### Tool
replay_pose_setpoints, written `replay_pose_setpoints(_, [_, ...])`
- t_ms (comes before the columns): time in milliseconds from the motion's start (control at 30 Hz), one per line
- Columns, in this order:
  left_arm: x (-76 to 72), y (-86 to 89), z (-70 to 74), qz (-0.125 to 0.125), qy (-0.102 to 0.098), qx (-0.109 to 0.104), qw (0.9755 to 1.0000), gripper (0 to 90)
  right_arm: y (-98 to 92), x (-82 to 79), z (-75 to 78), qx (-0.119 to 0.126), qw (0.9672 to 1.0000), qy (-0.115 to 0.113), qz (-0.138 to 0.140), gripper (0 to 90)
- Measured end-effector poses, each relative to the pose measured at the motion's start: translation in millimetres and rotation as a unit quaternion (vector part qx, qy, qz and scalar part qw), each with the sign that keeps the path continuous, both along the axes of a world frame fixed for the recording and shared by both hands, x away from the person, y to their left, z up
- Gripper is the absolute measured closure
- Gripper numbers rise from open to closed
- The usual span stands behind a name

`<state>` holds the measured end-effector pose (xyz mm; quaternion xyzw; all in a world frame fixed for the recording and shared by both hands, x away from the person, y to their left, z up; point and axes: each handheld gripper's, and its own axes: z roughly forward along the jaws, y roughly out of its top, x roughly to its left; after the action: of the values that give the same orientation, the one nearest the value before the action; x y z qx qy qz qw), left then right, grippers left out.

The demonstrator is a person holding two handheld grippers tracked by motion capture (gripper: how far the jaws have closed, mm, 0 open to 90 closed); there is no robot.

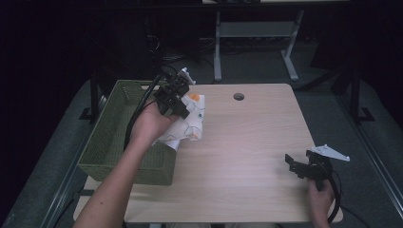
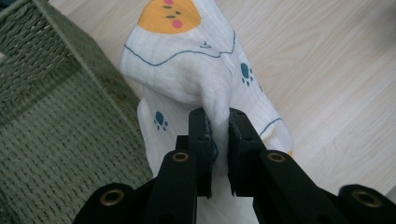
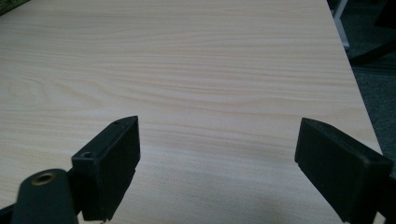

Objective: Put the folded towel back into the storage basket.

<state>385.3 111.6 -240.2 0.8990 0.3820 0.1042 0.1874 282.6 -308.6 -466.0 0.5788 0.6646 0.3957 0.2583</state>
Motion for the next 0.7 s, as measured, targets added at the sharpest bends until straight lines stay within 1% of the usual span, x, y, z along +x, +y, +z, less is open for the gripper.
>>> replay_pose_setpoints(267, [3.3,20.5,-3.5,0.018,0.006,-0.002,0.9998,82.2,0.3,0.1,0.0,0.0,1.0,0.0,0.001,13.7])
replay_pose_setpoints(333, [3.8,23.0,-3.4,0.016,0.007,0.002,0.9998,82.2,0.4,0.1,0.0,0.0,1.0,0.0,0.001,13.7])
replay_pose_setpoints(433, [4.0,31.2,-3.2,0.023,0.006,-0.002,0.9997,82.2,0.4,0.1,0.0,0.0,1.0,0.0,0.0,13.7])
replay_pose_setpoints(467, [4.0,31.2,-3.2,0.023,0.006,-0.002,0.9997,82.2,0.4,0.1,0.0,0.0,1.0,0.0,0.0,13.7])
replay_pose_setpoints(667, [4.7,45.3,-2.7,0.025,0.01,-0.003,0.9996,82.2,0.6,0.3,-0.1,0.001,1.0,0.001,0.0,13.7])
replay_pose_setpoints(700, [4.7,45.3,-2.7,0.025,0.01,-0.003,0.9996,82.1,0.6,0.3,-0.1,0.001,1.0,0.001,0.0,13.7])
